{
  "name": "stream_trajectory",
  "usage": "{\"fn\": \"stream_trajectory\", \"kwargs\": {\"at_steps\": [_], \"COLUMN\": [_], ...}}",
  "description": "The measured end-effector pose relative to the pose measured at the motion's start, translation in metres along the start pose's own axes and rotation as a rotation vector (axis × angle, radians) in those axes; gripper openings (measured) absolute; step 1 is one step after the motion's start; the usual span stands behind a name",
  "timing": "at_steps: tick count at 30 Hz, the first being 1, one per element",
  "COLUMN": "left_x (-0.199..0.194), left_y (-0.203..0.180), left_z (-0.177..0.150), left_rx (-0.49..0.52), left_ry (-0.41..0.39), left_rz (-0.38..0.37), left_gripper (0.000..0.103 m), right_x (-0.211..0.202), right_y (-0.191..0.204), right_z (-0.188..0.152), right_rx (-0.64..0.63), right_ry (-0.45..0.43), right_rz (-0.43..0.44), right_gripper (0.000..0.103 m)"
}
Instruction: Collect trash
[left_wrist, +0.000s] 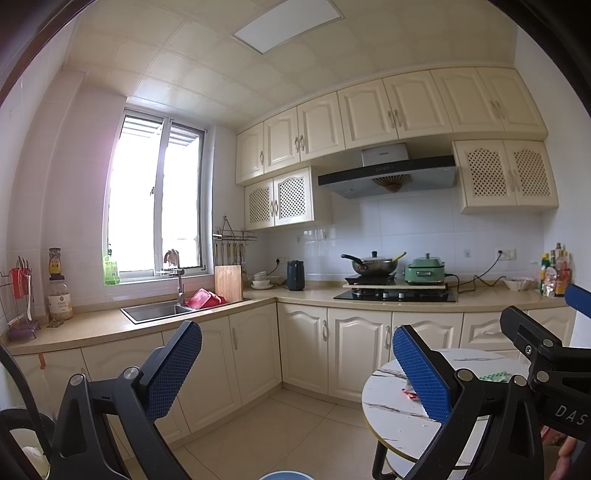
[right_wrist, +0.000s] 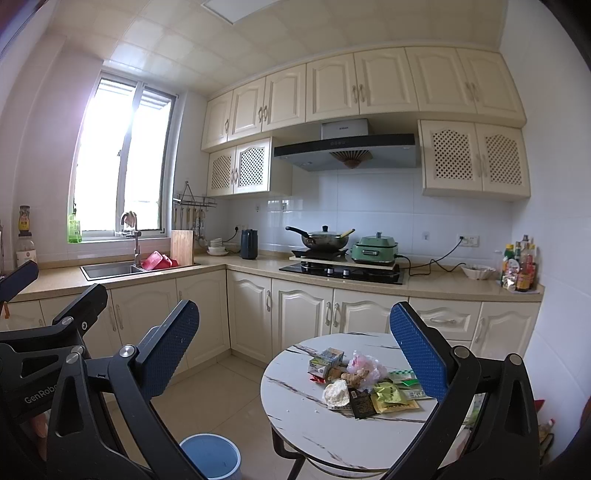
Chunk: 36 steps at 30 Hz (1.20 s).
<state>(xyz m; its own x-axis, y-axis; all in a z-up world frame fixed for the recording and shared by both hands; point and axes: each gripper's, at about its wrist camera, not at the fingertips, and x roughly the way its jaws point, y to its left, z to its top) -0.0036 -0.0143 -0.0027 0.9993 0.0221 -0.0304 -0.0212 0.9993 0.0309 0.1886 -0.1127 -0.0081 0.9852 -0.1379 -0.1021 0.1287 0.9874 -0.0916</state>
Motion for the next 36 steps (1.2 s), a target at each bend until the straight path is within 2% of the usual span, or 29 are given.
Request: {"fn": "stream_trajectory", "kwargs": {"at_steps": [36], "left_x": [0.0021], "left_y": [-0.0013], "left_z": [-0.0005], "left_rx": [-0.001], "left_ry": [0.005], "left_rz": [-0.001], "left_gripper": [0.102], "right_x": [0.0036], "right_y": [-0.0027], "right_z": [-0.0058], "right_rx": [0.003], "right_ry": [0.010], "right_rz": [0.003], "right_gripper": [0.103]}}
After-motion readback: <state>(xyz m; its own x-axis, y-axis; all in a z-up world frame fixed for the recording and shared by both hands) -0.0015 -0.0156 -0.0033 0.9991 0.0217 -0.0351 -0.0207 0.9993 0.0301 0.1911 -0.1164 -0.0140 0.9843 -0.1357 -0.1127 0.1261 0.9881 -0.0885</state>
